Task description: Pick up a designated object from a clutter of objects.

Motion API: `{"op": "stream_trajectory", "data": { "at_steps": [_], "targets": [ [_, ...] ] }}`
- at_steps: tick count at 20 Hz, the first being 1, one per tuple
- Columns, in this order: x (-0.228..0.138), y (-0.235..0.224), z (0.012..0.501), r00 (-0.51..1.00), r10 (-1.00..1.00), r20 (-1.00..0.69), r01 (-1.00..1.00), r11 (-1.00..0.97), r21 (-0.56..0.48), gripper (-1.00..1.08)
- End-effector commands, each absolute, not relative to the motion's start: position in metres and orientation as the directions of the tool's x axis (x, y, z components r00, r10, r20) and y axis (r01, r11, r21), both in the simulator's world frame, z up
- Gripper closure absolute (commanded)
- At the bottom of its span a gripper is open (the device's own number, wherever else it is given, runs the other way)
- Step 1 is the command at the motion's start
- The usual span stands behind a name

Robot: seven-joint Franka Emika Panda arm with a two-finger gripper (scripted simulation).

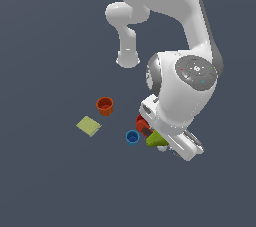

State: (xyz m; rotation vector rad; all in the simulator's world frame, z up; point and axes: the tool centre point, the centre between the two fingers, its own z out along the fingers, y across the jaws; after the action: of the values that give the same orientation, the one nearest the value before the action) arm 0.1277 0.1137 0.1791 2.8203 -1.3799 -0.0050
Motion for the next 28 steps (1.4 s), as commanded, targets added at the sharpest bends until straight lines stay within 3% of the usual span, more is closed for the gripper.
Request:
{"op": "stream_trajectory", "data": {
  "at_steps": [1,16,28],
  "targets": [
    [0.121,0.117,0.21,0.614,-0.79,-0.001,-0.79,-0.614,0.001,1.08],
    [0.085,0.14,0.375,0.613,-0.79,0.0,-0.79,-0.613,0.001,1.08],
    [0.076,0.148,0.428,0.614,-0.79,0.0,-0.79,-0.614,0.0,1.08]
  ]
}}
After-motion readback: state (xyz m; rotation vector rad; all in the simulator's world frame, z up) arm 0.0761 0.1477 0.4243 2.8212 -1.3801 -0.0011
